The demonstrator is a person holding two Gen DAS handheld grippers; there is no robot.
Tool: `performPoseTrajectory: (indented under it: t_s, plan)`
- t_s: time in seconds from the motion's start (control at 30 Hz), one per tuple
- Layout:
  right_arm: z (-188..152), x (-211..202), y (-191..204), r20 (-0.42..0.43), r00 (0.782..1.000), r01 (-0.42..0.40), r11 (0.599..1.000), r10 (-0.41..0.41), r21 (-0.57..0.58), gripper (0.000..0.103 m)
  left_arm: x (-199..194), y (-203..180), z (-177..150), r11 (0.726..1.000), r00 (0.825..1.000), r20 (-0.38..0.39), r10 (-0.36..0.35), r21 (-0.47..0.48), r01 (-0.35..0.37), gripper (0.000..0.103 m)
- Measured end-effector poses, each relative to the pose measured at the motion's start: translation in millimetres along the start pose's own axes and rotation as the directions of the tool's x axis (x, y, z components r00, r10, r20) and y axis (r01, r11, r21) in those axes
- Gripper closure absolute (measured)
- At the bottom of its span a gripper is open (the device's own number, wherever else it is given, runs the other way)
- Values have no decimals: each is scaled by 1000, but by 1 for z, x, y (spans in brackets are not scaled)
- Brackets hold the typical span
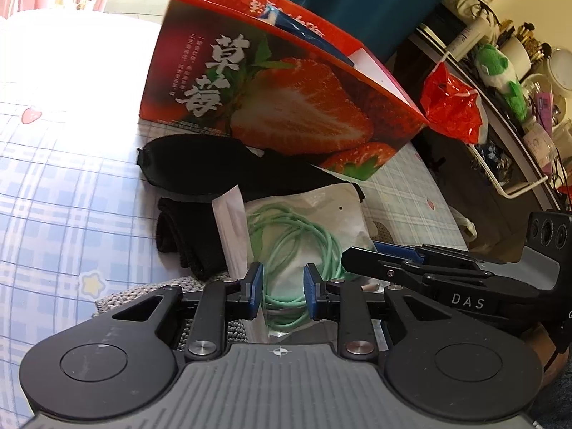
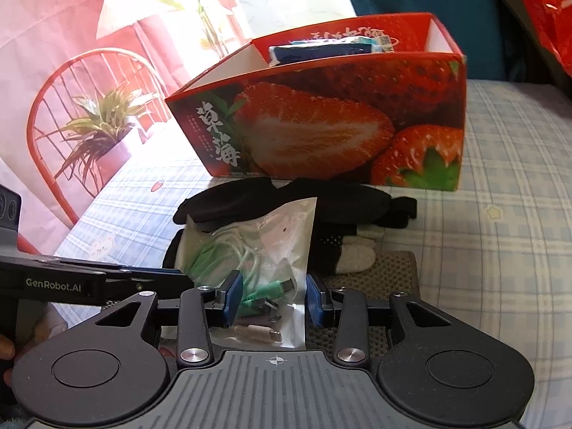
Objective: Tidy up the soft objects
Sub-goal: 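Close both grippers on the edge of the green-cable bag, then lift the green-cable bag with both grippers over the red box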
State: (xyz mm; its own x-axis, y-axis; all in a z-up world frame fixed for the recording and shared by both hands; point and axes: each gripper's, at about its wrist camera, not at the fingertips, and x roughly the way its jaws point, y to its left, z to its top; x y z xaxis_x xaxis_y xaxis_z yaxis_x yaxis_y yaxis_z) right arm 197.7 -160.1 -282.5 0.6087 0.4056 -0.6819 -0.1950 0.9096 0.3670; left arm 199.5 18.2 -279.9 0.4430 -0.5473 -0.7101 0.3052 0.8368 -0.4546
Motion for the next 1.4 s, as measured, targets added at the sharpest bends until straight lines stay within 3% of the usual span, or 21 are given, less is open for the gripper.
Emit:
performPoseTrajectory:
  t_s: [0.33, 0.57, 0.7, 0.8, 0.9, 0.97, 1.4]
  plan:
    - [-4, 0, -6, -7, 1000, -12, 1000, 12, 26, 71, -4, 1, 4, 997, 997, 16, 76, 1, -76, 75]
    - [-6, 1, -4, -13, 1000, -17, 1000, 17, 25, 72, 7, 0, 2, 998, 998, -7, 58, 32, -58, 64]
    - [-6, 1, -2, -14, 1000, -16, 1000, 17, 21, 72, 8, 1, 2, 999, 999, -3, 49, 22, -49, 63]
    - [-5, 1, -2, -17, 1000, -16, 1000, 17, 18, 71, 6, 6, 2, 999, 999, 2, 35, -12, -35, 69]
    - [-4, -1, -3, -17, 1000, -14, 1000, 14, 14, 71, 4, 9, 1, 998, 998, 1, 60, -20, -60, 89]
    - [-3, -3, -5, -12, 1000, -16, 1000, 16, 20, 71, 1, 14, -1, 998, 999, 6, 50, -46, -50, 92]
    - [1, 2, -9, -14, 1000, -23, 1000, 24, 10, 75, 4, 22, -2, 997, 999, 9, 37, -74, -36, 91]
